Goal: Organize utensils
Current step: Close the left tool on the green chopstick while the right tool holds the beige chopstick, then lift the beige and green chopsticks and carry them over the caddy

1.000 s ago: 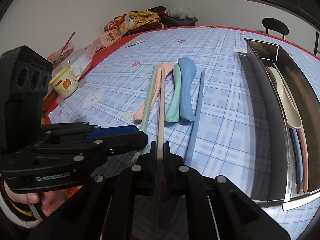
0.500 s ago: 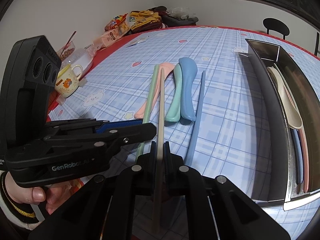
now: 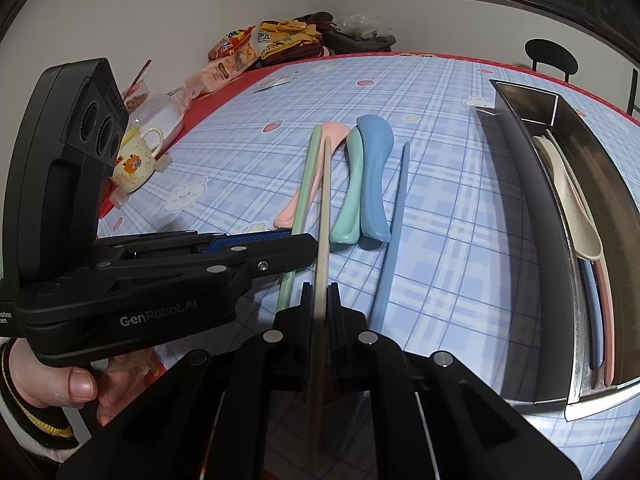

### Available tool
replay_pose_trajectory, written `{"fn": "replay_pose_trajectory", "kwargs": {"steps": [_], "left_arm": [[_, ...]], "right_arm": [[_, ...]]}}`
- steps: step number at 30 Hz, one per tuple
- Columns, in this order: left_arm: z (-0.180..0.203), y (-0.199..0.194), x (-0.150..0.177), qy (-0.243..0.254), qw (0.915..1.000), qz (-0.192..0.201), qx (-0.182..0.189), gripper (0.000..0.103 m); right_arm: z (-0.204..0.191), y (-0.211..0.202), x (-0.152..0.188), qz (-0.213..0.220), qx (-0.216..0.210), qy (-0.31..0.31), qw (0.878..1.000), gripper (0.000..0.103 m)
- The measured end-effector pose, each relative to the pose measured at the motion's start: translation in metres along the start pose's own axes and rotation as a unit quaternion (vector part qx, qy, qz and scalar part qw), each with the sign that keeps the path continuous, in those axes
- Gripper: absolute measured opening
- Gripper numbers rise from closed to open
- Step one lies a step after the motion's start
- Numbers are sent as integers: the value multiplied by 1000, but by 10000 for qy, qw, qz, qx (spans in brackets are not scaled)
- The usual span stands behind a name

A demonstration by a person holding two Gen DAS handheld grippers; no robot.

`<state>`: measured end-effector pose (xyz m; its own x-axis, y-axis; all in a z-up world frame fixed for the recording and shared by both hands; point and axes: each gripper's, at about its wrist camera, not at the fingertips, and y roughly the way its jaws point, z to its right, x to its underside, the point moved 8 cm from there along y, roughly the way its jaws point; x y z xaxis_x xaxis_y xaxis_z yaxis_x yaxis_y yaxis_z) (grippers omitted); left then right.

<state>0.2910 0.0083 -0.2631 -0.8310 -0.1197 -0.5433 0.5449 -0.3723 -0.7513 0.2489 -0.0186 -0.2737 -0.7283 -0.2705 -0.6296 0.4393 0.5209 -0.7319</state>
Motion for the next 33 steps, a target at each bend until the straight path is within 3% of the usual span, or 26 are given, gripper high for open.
{"fn": "replay_pose_trajectory", "kwargs": {"steps": [8, 14, 23, 33], "left_arm": [[-11, -3, 4, -471, 9974, 71, 539, 16], [-11, -4, 9, -541, 9953, 34, 803, 15], [-9, -6, 9, -459, 9966, 92, 674, 14], [-12, -20, 8, -523, 9943, 367, 854, 11]], "right_arm": [[0, 0, 0, -8, 9, -2, 10000, 8], [-1, 1, 0, -8, 65, -57, 10000, 8], [-3, -1, 1, 24, 42, -94, 9999, 7], [-2, -8, -2, 219, 8, -46, 9997, 7]]}}
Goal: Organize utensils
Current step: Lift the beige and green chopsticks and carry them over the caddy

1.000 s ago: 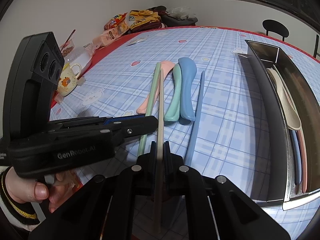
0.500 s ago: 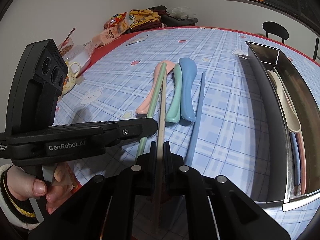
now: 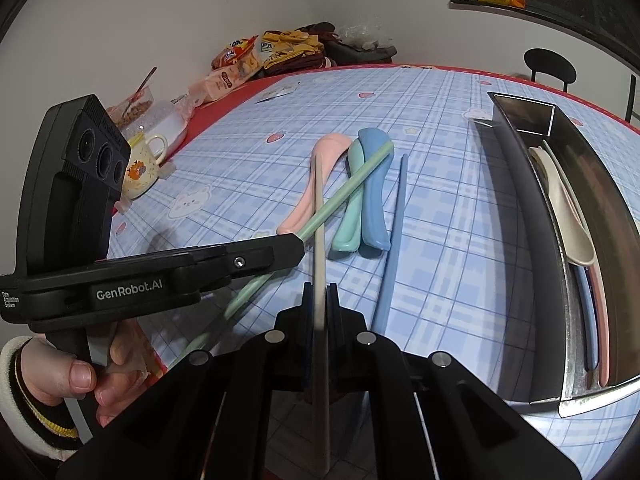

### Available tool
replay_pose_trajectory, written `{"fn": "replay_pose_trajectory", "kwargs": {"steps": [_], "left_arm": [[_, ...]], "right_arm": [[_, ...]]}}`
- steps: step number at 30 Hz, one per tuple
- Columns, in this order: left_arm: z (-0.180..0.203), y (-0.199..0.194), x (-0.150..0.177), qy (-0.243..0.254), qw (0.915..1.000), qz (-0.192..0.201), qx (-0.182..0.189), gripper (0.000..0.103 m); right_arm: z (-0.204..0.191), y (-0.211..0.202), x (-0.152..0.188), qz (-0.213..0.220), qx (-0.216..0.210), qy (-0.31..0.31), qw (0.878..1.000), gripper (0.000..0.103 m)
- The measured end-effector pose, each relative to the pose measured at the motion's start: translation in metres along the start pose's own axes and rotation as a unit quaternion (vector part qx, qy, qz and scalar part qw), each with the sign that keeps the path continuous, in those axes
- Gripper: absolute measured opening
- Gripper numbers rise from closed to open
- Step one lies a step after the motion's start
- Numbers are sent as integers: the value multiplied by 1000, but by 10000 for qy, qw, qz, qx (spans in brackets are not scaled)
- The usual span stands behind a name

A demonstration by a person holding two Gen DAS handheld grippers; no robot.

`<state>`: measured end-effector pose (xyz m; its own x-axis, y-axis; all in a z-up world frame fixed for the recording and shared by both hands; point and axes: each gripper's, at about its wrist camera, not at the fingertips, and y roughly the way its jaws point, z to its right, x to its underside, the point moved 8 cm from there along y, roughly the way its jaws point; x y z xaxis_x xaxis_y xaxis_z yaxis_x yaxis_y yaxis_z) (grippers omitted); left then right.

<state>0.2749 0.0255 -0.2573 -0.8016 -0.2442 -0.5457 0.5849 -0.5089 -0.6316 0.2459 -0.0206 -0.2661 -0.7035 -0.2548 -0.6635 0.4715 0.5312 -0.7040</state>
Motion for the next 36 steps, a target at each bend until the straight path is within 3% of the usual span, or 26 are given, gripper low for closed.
{"fn": "replay_pose_trajectory", "kwargs": {"steps": [8, 21, 27, 36], "left_arm": [[-2, -30, -6, -88, 9971, 667, 354, 11], [-6, -44, -6, -248, 9952, 906, 287, 11], [-4, -56, -8, -161, 9938, 1102, 45, 11], [18, -61, -35, -315, 9923, 1188, 149, 11]], "right_arm": [[9, -7, -3, 195, -99, 303, 9993, 7], [14, -16, -7, 454, -192, 440, 9978, 7], [24, -28, -13, 657, -323, 697, 9949, 7], [61, -74, -51, 1137, -414, 681, 9903, 7]]}}
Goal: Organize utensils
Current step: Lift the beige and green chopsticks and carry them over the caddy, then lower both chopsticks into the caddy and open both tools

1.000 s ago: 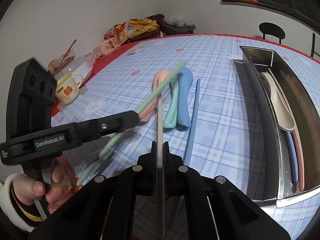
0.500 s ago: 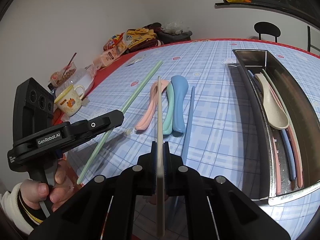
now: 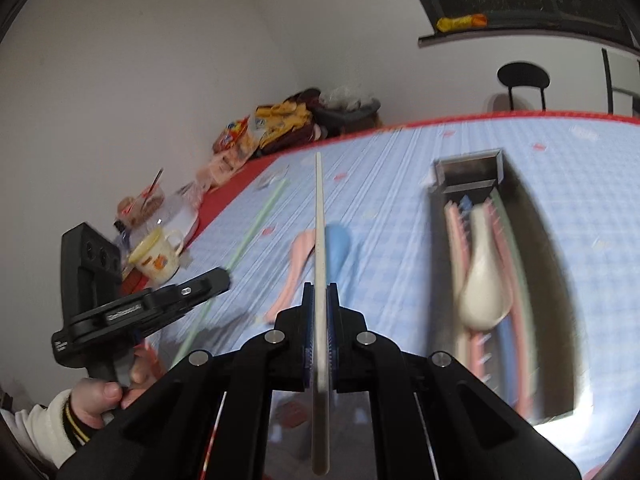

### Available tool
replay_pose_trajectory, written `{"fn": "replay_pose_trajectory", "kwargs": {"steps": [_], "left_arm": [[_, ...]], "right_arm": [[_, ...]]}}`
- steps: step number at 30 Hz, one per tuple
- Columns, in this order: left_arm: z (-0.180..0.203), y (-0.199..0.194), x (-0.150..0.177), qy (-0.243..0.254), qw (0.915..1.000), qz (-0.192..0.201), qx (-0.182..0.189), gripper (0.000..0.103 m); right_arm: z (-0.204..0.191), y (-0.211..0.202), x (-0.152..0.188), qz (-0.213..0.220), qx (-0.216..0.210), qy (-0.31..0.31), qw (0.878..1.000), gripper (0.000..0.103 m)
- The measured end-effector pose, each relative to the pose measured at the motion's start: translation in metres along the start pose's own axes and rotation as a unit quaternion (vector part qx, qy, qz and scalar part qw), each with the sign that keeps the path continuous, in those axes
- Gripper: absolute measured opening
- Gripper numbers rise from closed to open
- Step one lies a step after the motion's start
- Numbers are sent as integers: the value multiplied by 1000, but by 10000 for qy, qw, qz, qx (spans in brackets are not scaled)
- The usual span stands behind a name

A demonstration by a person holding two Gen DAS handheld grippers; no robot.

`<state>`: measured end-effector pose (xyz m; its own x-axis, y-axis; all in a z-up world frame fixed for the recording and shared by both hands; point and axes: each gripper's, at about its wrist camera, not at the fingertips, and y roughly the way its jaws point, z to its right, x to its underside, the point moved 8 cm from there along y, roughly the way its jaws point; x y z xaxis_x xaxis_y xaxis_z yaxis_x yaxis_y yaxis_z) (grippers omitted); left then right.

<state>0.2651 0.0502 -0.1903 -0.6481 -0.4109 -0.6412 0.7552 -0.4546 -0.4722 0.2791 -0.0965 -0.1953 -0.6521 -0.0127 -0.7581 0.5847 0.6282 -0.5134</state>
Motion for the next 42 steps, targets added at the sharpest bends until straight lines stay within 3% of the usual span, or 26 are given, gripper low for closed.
{"fn": "replay_pose_trajectory", "kwargs": {"steps": [5, 9, 15, 21, 27, 42], "left_arm": [[41, 18, -16, 186, 9998, 105, 22, 11], [77, 47, -17, 284, 9995, 62, 142, 11], [114, 102, -9, -103, 9985, -135, 526, 11], [116, 147, 14, -738, 9947, -432, 577, 11], [110, 165, 29, -1061, 9913, -535, 562, 11], [109, 183, 41, -1138, 9899, -687, 492, 11]], "right_arm": [[45, -11, -28, 322, 165, 172, 9992, 7], [84, -17, -25, 341, 302, 612, 9971, 7], [111, -21, -25, 426, 446, 978, 9933, 7], [124, -18, -18, 306, 628, 1153, 9909, 7], [132, -20, -15, 268, 791, 1224, 9890, 7], [138, -6, -11, 62, 948, 1262, 9874, 7]]}}
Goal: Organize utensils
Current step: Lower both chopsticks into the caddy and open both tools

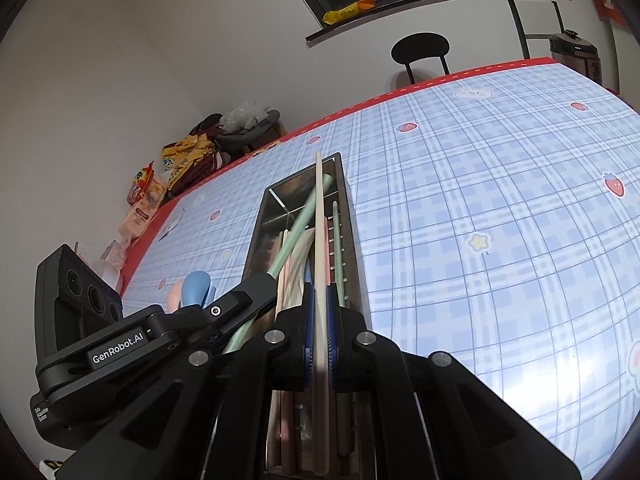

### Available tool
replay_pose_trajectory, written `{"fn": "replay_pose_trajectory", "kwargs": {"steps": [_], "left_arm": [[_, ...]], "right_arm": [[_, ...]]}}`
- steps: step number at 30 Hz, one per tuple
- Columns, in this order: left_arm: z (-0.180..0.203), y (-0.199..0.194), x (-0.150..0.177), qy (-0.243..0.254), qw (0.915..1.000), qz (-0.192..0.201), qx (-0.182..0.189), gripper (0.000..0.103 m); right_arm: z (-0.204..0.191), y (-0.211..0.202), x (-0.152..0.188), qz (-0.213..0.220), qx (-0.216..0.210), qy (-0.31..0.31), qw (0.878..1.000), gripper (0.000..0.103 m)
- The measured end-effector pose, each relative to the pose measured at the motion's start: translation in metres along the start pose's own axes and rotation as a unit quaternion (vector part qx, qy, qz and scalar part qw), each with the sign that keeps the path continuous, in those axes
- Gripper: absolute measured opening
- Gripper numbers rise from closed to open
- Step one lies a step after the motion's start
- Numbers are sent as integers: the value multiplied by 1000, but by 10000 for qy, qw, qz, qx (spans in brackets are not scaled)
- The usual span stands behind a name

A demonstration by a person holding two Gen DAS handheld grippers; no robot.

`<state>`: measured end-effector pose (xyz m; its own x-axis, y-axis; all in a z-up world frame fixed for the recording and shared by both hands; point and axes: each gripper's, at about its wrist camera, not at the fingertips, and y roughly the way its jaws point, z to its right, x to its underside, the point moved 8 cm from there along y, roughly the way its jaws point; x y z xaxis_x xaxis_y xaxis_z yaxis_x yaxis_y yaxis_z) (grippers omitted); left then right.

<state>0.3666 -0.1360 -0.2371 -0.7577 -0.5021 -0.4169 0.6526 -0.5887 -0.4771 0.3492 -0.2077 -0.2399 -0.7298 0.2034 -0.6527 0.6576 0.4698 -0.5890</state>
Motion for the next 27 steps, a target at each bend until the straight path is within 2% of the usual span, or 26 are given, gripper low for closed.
{"fn": "replay_pose_trajectory", "kwargs": {"steps": [7, 14, 18, 22, 25, 27], "left_arm": [[-3, 5, 0, -17, 10000, -39, -26, 11], [-5, -2, -5, 22, 9998, 156, -123, 11], [-5, 2, -2, 46, 9999, 40, -110, 10], [4, 1, -2, 152, 9999, 10, -28, 26], [10, -4, -4, 266, 9996, 47, -17, 33], [11, -9, -9, 318, 9994, 127, -59, 37]], "right_arm": [[0, 2, 1, -25, 17, -13, 10000, 7], [1, 3, 3, -37, 24, -7, 10000, 7], [0, 3, 2, -31, 23, -10, 10000, 8], [1, 1, 2, 2, 8, 10, 10000, 8], [1, -2, 1, 36, -28, 25, 10000, 8], [0, -5, -1, 95, -26, 11, 10000, 13]]}}
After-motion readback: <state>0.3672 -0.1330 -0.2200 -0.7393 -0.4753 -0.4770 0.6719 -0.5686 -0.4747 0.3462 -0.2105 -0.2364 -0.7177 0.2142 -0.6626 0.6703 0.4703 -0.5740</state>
